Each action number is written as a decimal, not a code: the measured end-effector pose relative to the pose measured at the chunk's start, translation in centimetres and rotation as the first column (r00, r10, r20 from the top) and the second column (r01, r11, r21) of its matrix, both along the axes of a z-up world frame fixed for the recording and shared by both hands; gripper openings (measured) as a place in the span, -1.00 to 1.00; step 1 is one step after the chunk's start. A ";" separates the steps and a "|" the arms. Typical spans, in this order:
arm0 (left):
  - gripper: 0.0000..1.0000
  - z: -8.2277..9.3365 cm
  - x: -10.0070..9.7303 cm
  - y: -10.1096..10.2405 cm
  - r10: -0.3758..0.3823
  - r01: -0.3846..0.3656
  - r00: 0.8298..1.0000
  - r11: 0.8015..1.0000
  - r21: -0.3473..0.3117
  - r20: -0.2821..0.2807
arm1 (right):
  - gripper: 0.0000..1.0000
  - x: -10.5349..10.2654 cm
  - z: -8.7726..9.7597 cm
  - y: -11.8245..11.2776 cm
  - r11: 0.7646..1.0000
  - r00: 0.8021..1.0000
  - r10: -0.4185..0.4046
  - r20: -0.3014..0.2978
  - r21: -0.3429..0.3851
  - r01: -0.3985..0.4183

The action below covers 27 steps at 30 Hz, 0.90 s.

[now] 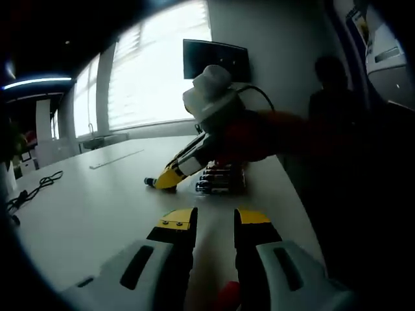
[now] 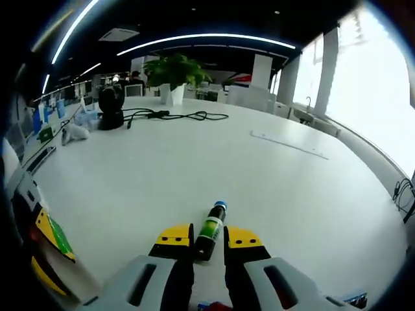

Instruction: Grip medicine bottles put into box

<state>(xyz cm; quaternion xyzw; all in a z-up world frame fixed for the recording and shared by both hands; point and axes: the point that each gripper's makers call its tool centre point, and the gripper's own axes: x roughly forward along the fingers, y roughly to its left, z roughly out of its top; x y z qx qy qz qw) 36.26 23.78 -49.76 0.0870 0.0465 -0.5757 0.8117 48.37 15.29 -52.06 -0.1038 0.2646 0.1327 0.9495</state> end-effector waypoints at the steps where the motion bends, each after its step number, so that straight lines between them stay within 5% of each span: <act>1: -0.67 0.0 0.0 0.0 0.000 0.000 1.000 1.000 0.000 0.000 | -0.73 0.1 -0.2 0.0 1.000 1.000 0.000 -0.007 0.000 0.000; 11: -0.67 -0.1 0.1 0.1 0.002 -0.002 1.000 1.000 0.000 -0.004 | -0.83 0.3 -0.9 0.3 1.000 0.999 -0.004 -0.042 0.028 0.005; 27: -0.67 -0.1 0.0 -0.1 0.000 0.000 1.000 1.000 0.003 -0.005 | -0.85 0.0 -0.1 0.1 1.000 1.000 0.017 -0.013 0.023 -0.016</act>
